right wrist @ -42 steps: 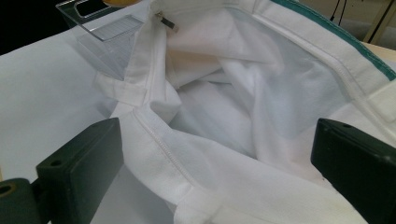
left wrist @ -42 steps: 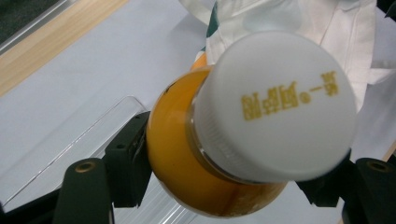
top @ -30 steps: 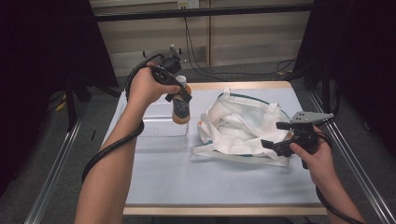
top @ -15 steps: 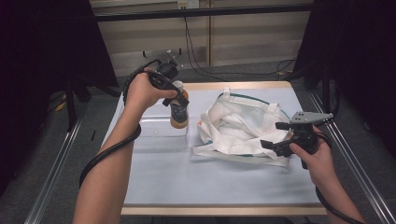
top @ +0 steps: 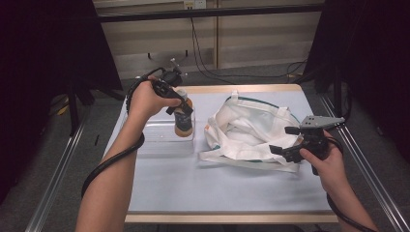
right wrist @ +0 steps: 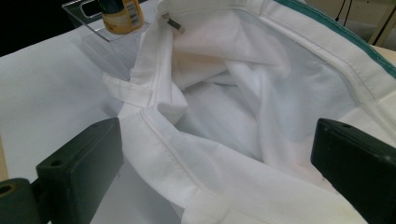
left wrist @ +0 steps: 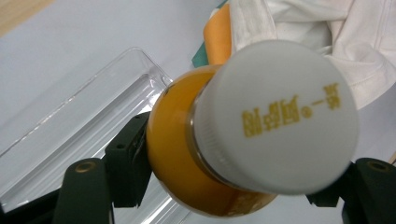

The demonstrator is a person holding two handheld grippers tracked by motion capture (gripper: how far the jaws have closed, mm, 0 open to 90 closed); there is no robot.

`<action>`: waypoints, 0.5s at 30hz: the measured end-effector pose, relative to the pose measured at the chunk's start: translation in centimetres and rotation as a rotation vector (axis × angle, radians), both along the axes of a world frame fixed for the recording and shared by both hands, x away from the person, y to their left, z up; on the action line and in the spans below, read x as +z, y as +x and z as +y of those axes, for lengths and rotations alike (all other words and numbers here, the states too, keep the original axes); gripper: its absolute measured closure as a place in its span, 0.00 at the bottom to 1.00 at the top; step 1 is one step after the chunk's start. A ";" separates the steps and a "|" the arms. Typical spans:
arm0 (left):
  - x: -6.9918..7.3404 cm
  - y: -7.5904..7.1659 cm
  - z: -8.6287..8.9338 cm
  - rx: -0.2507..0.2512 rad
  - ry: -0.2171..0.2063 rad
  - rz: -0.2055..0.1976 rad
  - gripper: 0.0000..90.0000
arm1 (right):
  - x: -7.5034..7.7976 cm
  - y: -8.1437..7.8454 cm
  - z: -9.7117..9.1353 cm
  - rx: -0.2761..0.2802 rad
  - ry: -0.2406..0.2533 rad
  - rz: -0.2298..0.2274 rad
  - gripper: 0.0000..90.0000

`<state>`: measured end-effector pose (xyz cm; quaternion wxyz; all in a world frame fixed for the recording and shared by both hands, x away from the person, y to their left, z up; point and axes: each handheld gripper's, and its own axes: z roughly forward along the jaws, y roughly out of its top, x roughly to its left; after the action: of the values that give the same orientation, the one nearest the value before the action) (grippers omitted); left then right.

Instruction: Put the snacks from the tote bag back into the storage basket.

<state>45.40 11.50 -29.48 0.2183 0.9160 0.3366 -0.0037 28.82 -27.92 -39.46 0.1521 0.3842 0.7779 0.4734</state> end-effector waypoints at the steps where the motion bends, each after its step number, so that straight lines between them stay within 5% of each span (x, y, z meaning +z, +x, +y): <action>1: -0.1 0.0 0.0 -0.004 0.000 0.004 0.34 | 0.0 0.0 0.0 0.000 -0.001 0.000 0.03; 15: -1.7 -0.3 0.3 -0.007 0.020 0.019 0.34 | 0.0 0.0 0.2 0.006 -0.004 0.000 0.03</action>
<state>45.13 11.81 -31.19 0.2060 0.9192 0.3356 -0.0099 28.80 -27.74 -39.46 0.1513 0.3816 0.7801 0.4722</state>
